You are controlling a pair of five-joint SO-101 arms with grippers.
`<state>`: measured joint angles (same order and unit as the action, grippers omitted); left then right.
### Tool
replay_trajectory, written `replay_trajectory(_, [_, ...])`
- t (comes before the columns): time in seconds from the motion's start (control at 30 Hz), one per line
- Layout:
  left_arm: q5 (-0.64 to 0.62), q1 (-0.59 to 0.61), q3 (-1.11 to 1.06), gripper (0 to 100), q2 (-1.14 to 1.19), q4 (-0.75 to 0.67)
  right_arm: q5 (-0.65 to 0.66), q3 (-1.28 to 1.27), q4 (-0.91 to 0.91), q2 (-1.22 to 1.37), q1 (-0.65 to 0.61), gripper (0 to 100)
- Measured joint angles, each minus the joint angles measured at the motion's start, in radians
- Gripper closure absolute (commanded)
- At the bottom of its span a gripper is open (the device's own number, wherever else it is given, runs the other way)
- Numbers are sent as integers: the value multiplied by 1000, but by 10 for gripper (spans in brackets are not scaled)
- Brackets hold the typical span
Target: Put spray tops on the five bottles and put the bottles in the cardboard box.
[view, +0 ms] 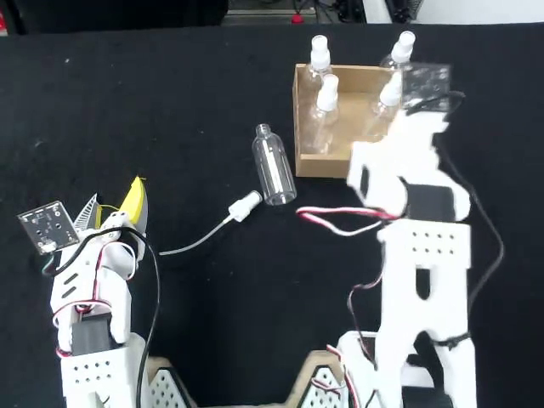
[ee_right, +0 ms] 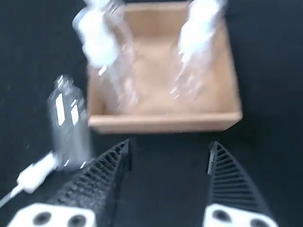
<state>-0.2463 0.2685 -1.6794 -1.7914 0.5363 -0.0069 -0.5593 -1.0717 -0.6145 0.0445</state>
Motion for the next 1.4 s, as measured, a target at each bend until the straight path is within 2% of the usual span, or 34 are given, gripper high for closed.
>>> replay_trajectory(0.13, [0,0,0,744,0,0,0,-117,8,-6,-153,768])
replay_trajectory(0.3, [0,0,0,744,0,0,-18,-272,169,-8,-341,768])
replay_trajectory(0.47, [0,0,0,744,0,0,-112,-311,298,-8,-423,768])
replay_trajectory(0.77, [0,0,0,744,0,0,-103,-181,334,63,-572,768])
replay_trajectory(0.9, [0,0,0,744,0,0,-103,-34,318,196,-598,767])
replay_trajectory(1.07, [0,0,0,744,0,0,-8,127,308,416,-597,763])
replay_trajectory(1.23, [0,0,0,744,0,0,48,245,308,615,-574,642])
replay_trajectory(1.4, [0,0,0,744,0,0,55,330,292,747,-512,646])
